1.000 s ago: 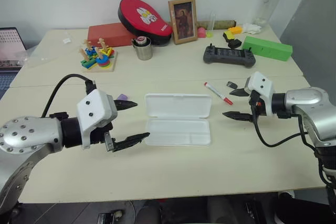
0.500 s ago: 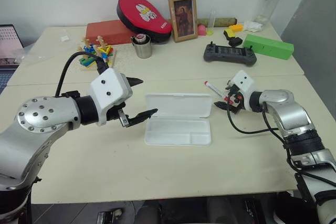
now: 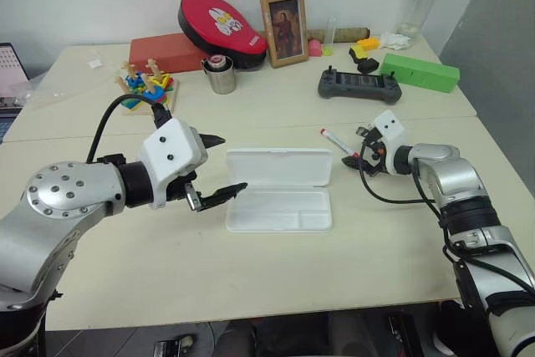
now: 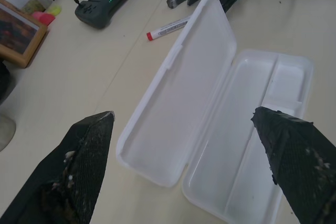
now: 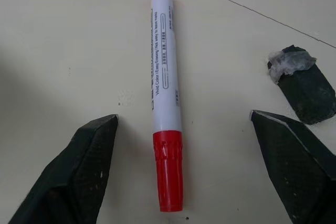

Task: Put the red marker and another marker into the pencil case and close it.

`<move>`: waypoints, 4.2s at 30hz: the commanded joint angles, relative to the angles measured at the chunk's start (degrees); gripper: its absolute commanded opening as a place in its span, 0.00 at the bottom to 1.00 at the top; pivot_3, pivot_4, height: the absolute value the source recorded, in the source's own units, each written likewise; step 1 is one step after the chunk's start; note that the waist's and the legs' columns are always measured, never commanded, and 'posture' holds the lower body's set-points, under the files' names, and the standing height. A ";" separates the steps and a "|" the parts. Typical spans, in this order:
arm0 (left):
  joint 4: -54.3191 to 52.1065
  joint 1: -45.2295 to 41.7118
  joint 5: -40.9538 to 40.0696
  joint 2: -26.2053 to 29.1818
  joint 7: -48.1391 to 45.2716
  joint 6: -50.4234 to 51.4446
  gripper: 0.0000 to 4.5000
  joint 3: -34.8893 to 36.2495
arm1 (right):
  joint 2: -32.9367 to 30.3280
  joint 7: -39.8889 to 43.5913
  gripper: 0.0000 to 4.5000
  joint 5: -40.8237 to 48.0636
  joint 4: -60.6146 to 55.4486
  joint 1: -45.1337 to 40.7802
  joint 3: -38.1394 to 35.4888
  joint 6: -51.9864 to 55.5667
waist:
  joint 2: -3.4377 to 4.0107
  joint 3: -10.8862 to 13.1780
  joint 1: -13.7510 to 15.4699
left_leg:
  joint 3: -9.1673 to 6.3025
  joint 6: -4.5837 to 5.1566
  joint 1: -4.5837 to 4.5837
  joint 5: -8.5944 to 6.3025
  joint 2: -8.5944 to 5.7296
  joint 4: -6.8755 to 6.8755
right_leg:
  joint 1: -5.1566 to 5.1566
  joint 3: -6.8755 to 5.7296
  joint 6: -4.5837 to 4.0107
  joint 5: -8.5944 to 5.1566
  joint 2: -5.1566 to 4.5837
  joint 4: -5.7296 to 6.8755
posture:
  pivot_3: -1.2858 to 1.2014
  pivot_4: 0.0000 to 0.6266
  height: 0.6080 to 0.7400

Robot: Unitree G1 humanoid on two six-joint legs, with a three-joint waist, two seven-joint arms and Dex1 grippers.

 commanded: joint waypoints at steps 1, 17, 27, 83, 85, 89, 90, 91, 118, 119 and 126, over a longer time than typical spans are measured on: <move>-1.21 -0.12 0.19 0.59 -0.19 -0.79 1.00 2.49 | 0.43 -0.20 0.69 0.11 -1.02 -1.36 -0.77 0.03 | 0.00 0.00 -0.01 | 0.00 0.00 0.00 0.00 0.00 0.00 | 0.00 0.01 0.00 0.00 0.00 0.00 | 0.52 0.24 1.00; -0.80 0.38 0.80 0.33 -0.35 -0.88 1.00 2.65 | 1.02 0.49 0.06 0.58 -4.32 -0.85 -0.68 2.00 | 0.00 0.00 -0.06 | 0.00 0.00 -0.02 0.00 0.00 0.10 | 0.00 0.00 -0.01 0.00 0.00 0.06 | 0.52 0.24 1.00; -1.30 2.28 -0.76 0.94 -1.58 -0.04 1.00 5.84 | -3.81 4.07 0.06 0.86 -11.84 1.27 -1.34 2.02 | 0.01 0.00 -0.02 | 0.00 0.00 -0.07 0.00 -0.02 0.22 | 0.00 0.00 0.00 0.00 0.00 0.10 | 0.52 0.24 1.00; 1.00 4.46 1.30 2.90 -5.94 -2.13 1.00 6.19 | -0.30 18.04 0.48 -0.65 -28.09 4.78 18.10 -6.49 | -0.01 -0.01 0.11 | -0.01 0.08 -0.02 0.05 0.00 0.66 | -0.01 0.01 0.01 0.01 0.02 0.75 | 0.52 0.24 1.00; 0.98 4.54 1.27 2.81 -5.85 -2.10 1.00 6.14 | -0.03 17.91 0.59 -0.32 -28.35 4.53 17.51 -6.42 | -0.01 -0.01 0.12 | -0.01 0.07 -0.02 0.05 0.00 0.66 | -0.01 0.01 0.01 0.01 0.02 0.75 | 0.52 0.24 1.00; 0.89 4.75 1.03 2.44 -5.59 -1.96 1.00 6.39 | 0.29 19.62 0.81 4.64 -31.60 3.46 13.90 -3.09 | -0.01 -0.01 0.12 | -0.01 0.08 -0.02 0.05 0.00 0.66 | -0.01 0.01 0.01 0.01 0.02 0.75 | 0.52 0.24 1.00; 0.89 4.85 1.05 2.46 -5.61 -1.95 1.00 6.45 | 0.20 20.00 0.88 5.61 -32.53 3.33 13.23 -2.32 | -0.01 -0.01 0.12 | -0.01 0.07 -0.02 0.05 0.00 0.67 | -0.01 0.01 0.01 0.01 0.01 0.75 | 0.52 0.24 1.00; 1.00 5.04 1.13 2.47 -5.68 -2.03 1.00 6.59 | 0.12 20.37 0.94 7.00 -33.68 3.15 12.36 -1.12 | -0.01 -0.01 0.13 | -0.01 0.08 -0.02 0.05 0.00 0.67 | -0.01 0.01 0.01 0.01 0.02 0.75 | 0.52 0.24 1.00; 31.42 4.87 17.83 -4.62 5.57 -11.12 1.00 3.51 | -5.15 18.36 0.98 14.77 -47.17 1.69 10.63 6.54 | -0.04 -0.02 0.46 | -0.06 0.08 0.00 0.08 0.00 0.67 | -0.04 -0.03 0.01 0.01 0.02 0.85 | 0.52 0.24 1.00; 32.91 3.92 18.23 -4.95 5.23 -11.53 1.00 2.49 | -5.23 18.29 0.98 14.77 -47.24 1.71 10.64 6.57 | -0.04 -0.02 0.43 | -0.07 0.07 -0.02 0.09 0.00 0.66 | -0.06 -0.07 0.00 0.02 0.02 0.82 | 0.52 0.24 1.00; 42.05 -2.13 20.69 -8.03 4.12 -13.93 1.00 -2.99 | -7.00 18.73 0.98 13.00 -48.35 2.09 11.47 5.54 | -0.04 -0.02 0.20 | -0.06 0.07 -0.02 0.09 0.00 0.65 | -0.06 -0.05 -0.01 0.02 0.02 0.76 | 0.52 0.24 1.00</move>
